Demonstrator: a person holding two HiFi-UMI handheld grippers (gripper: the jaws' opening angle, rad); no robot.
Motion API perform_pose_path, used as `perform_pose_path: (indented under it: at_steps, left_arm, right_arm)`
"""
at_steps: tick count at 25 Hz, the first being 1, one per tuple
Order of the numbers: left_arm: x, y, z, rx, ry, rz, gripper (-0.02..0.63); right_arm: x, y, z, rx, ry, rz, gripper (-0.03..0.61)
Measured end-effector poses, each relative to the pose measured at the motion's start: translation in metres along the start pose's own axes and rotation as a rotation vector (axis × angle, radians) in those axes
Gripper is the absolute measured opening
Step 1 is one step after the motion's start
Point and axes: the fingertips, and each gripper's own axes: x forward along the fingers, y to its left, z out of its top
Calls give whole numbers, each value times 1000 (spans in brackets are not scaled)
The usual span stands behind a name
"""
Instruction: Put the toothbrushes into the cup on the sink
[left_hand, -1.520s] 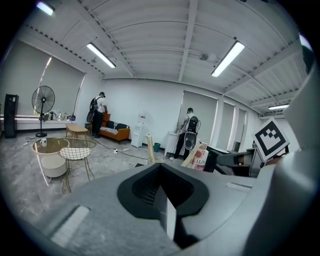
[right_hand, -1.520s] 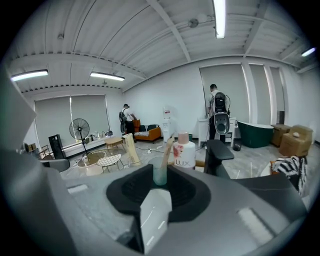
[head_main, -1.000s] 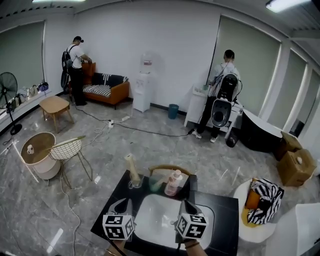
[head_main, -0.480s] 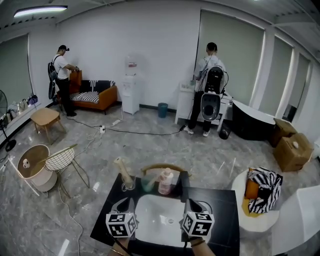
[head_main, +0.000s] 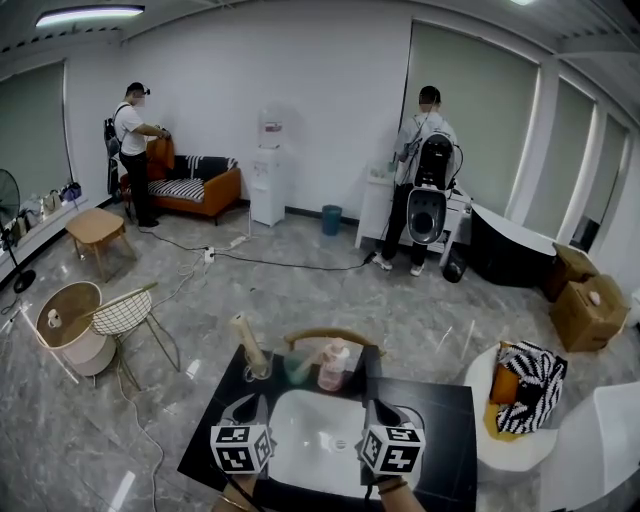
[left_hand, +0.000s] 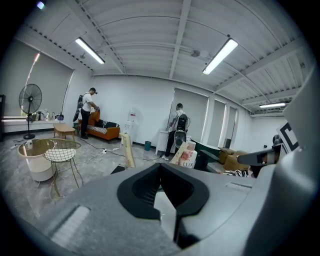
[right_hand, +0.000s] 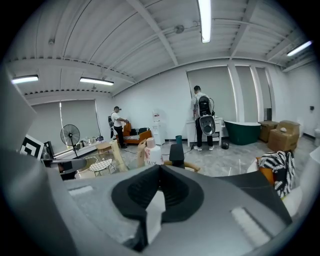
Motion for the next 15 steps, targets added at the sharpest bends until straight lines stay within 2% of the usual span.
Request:
perform_pose_path:
  at_steps: [15]
  left_arm:
    - [3,9,-8,5,22,5,9]
  right_arm:
    - [4,-2,-4,11,7,-16,3]
